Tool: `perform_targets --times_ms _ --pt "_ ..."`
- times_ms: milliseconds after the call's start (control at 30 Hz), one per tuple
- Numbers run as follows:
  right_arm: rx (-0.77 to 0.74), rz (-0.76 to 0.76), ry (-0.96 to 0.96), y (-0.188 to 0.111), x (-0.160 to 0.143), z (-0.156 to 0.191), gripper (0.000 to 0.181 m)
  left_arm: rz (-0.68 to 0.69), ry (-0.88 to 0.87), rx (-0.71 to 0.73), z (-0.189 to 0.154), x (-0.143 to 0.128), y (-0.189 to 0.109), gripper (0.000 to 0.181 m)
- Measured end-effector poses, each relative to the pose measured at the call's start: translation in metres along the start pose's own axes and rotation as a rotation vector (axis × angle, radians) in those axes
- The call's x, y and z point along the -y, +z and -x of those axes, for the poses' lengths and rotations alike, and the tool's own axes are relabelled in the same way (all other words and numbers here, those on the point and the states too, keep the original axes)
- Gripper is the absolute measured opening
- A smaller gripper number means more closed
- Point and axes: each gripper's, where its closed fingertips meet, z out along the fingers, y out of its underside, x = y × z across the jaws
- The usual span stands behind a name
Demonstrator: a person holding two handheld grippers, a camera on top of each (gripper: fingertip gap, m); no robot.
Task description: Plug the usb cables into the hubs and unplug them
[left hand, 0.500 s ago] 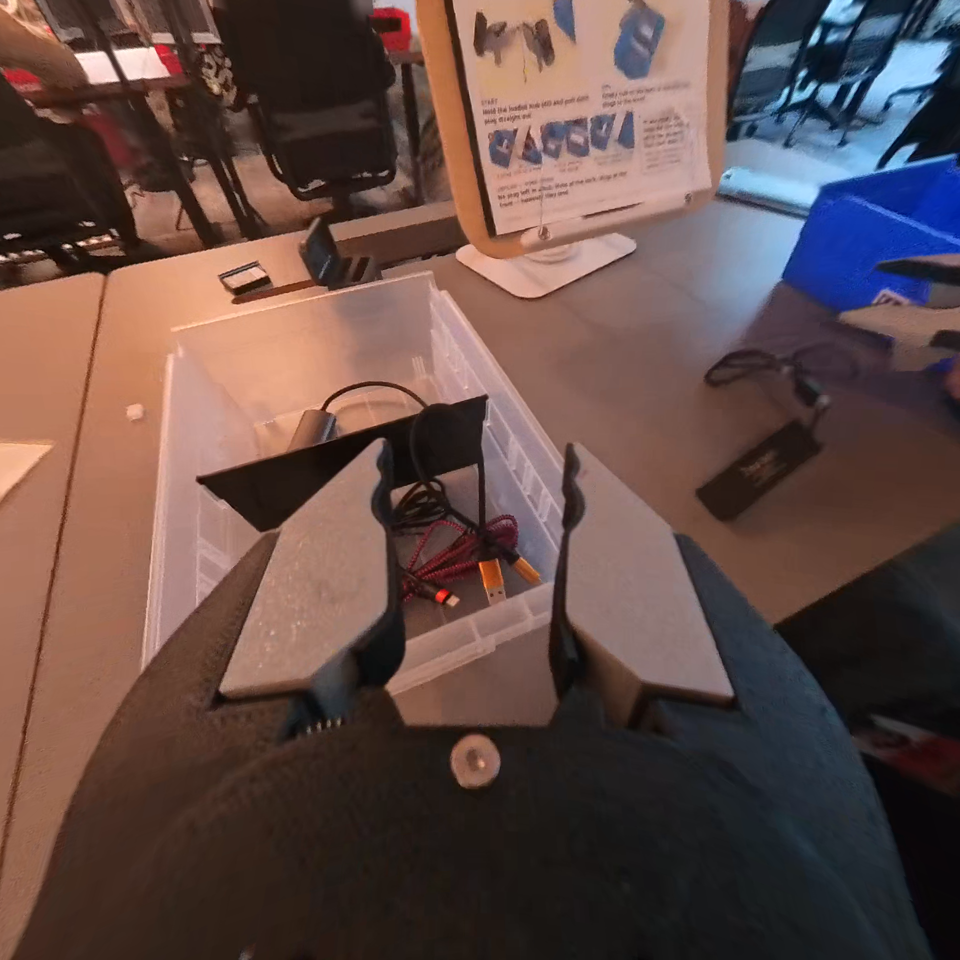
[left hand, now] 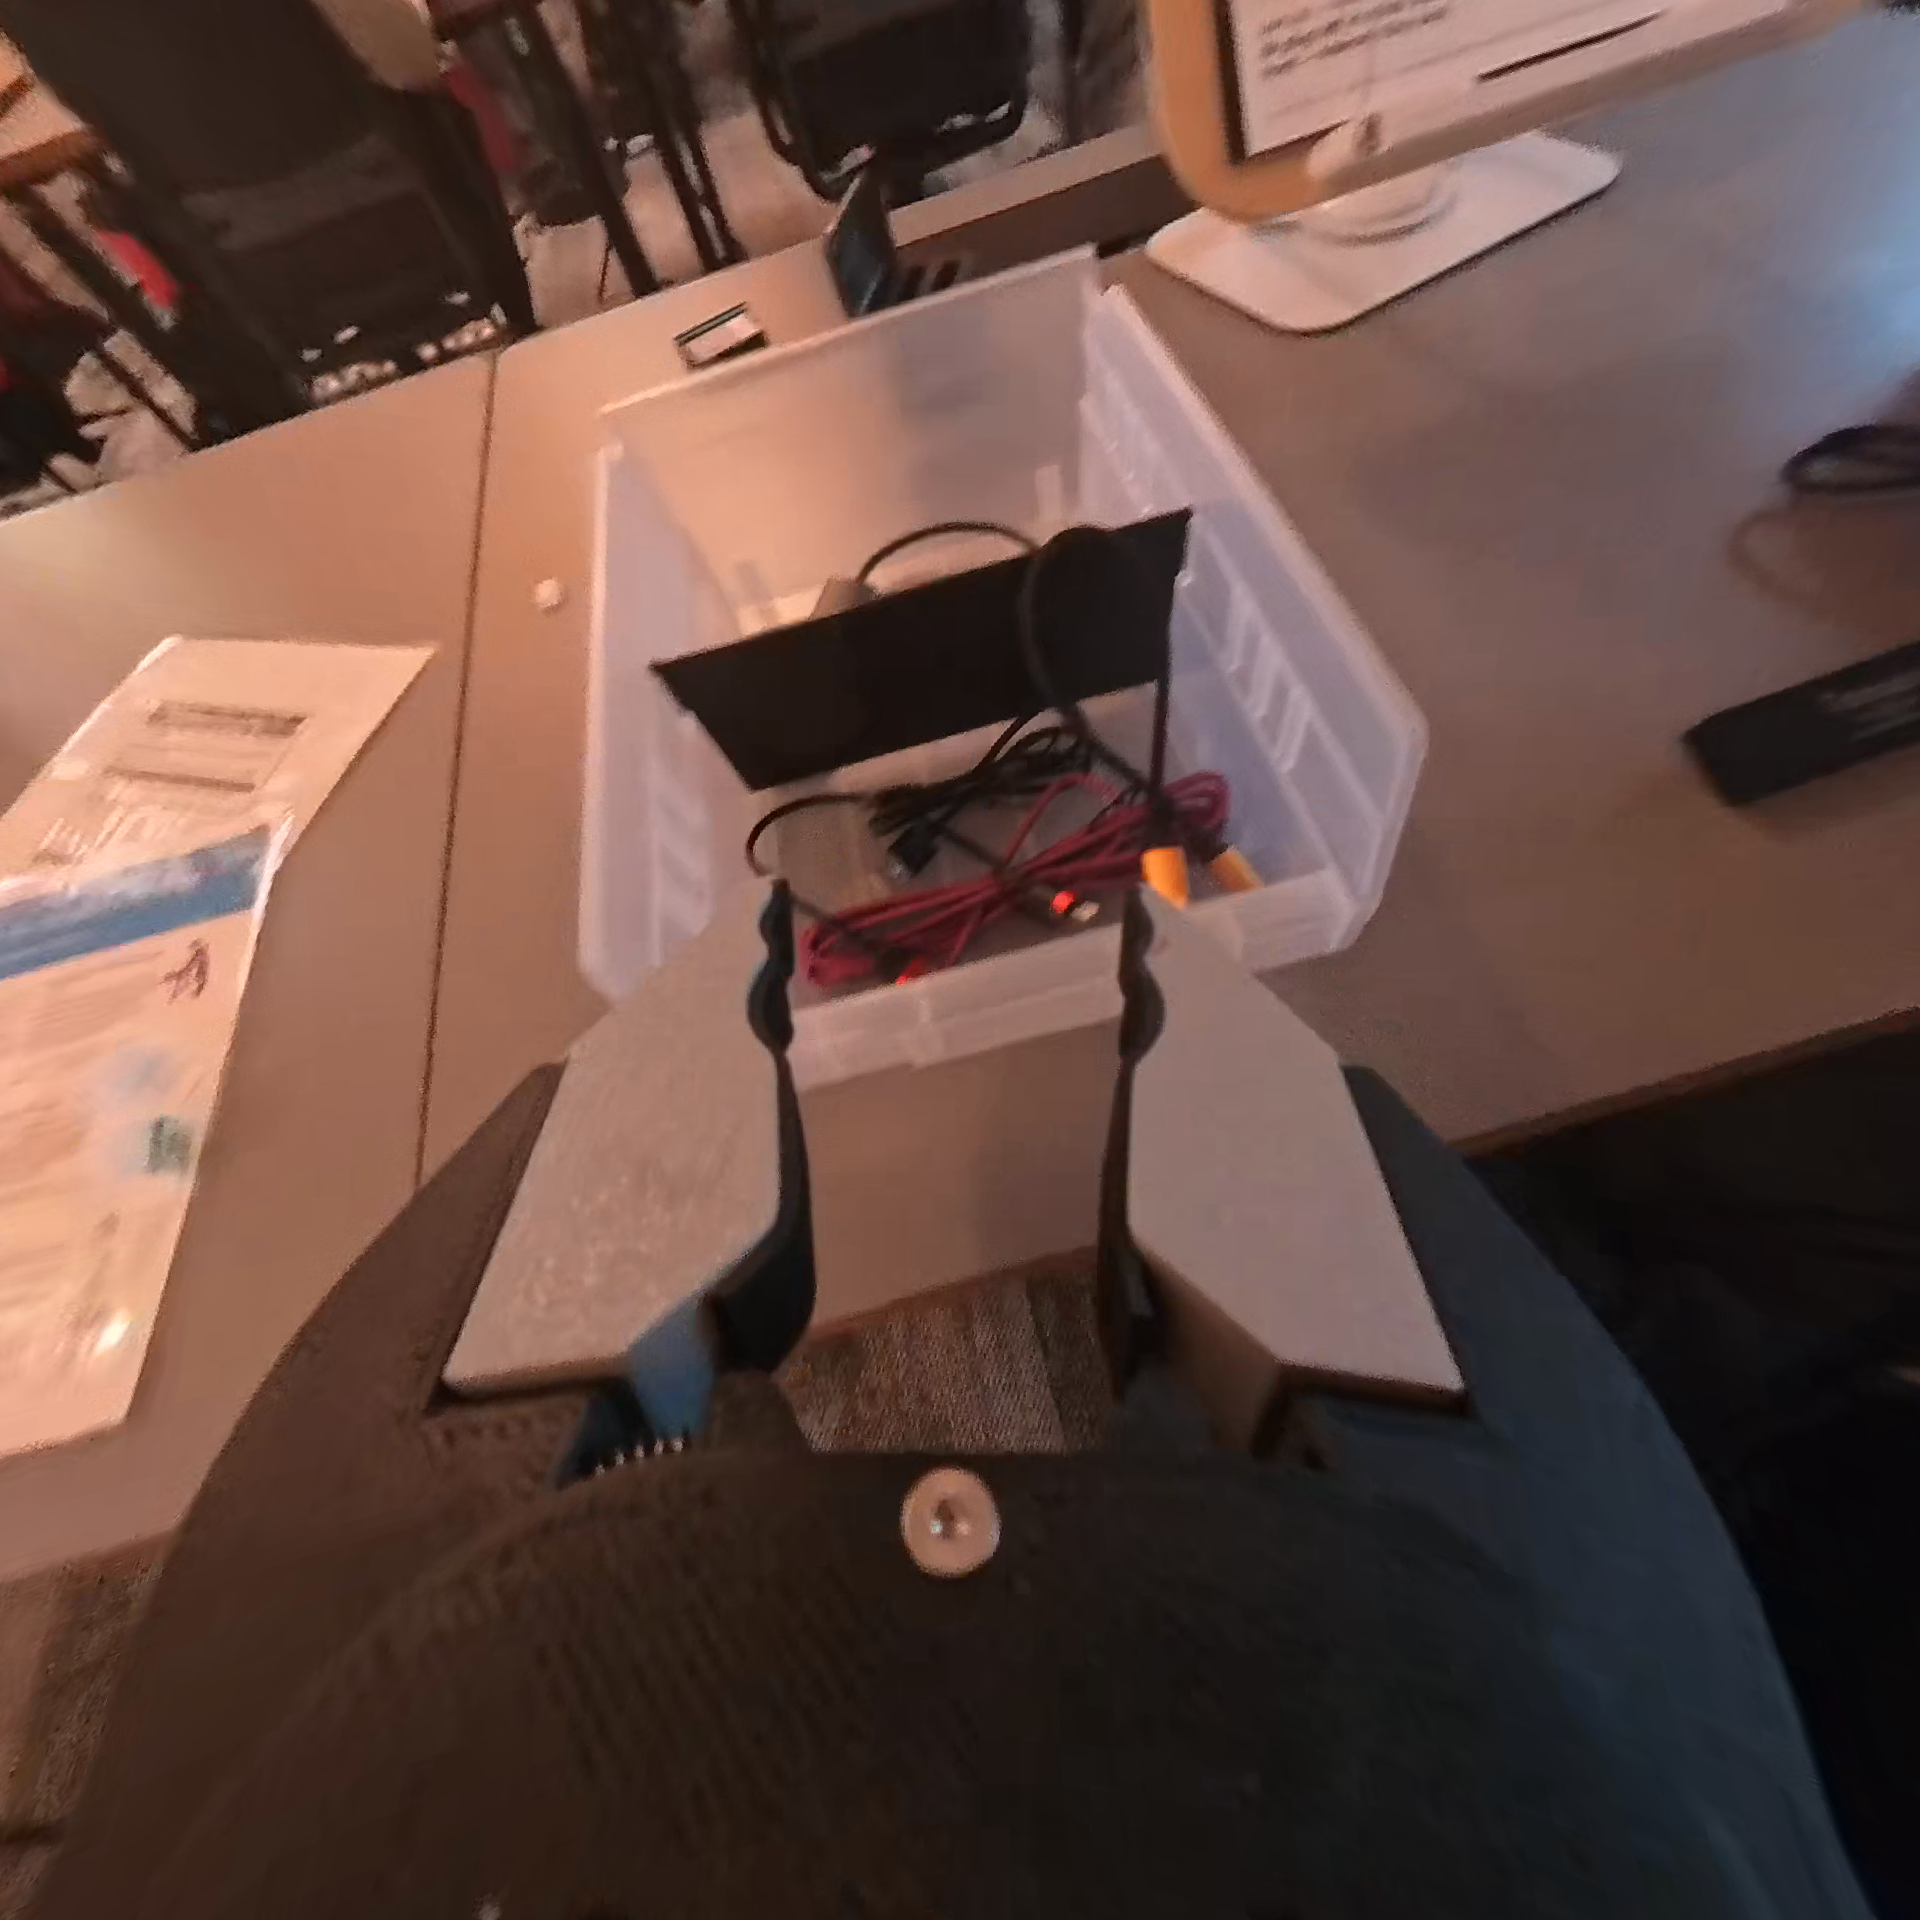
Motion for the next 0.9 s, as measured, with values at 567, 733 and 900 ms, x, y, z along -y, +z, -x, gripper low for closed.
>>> perform_targets --times_ms 567,733,900 --pt "0.193 -0.046 -0.004 -0.001 0.008 0.034 0.05 0.234 0.045 -0.079 -0.004 -0.029 0.042 0.046" --pt "0.221 -0.04 -0.071 -0.002 0.008 0.048 0.05 0.431 0.192 -0.223 0.001 -0.027 0.09 0.046" --pt "0.272 -0.044 -0.103 -0.001 0.011 0.063 0.051 0.7 0.395 -0.311 0.013 -0.057 0.127 0.05"
